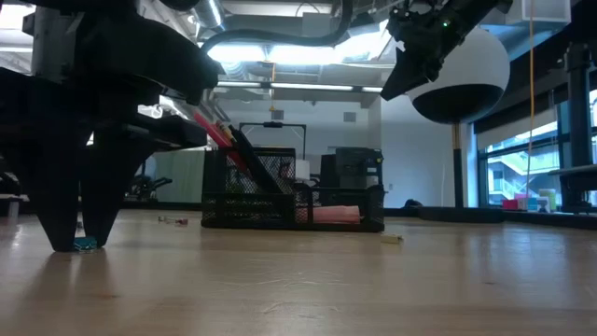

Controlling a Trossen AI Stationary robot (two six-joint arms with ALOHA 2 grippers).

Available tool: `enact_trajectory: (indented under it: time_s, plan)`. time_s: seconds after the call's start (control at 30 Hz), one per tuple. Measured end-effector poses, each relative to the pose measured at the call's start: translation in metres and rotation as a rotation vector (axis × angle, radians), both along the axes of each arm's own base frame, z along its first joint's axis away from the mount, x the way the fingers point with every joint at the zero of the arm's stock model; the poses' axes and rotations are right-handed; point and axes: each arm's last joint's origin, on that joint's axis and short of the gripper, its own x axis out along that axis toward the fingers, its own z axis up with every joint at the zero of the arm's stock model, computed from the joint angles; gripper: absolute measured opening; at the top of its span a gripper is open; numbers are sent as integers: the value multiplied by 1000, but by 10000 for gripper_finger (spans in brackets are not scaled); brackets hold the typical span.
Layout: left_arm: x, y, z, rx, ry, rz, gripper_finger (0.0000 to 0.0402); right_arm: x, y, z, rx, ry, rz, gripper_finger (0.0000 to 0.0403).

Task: Pick and place office supplies into organizer
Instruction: Put the light blue binder clip into the black desk organizer

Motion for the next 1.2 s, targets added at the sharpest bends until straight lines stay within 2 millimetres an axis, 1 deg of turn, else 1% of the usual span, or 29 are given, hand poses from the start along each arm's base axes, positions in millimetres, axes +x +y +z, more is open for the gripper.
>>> enact_trajectory:
  time_s: [0.23, 0.43, 0.63, 0.8, 1.03, 1.2]
  plan:
    - [0, 0, 0, 4, -4, 1, 77, 0, 0, 0, 0, 0, 0, 122]
    - [0, 0, 0, 5, -8, 6, 67, 0, 0, 0, 0, 0, 0, 122]
    - [1, 0, 1, 5, -13, 6, 65, 0, 0, 0, 0, 0, 0, 122]
    - [2, 3, 6, 1, -28, 17, 64, 0, 0, 0, 0, 0, 0, 122]
    - [8, 27, 30, 70, -140, 130, 64, 0, 0, 0, 0, 0, 0, 122]
    - [16, 53, 42, 163, -233, 252, 64, 0, 0, 0, 0, -1, 0, 122]
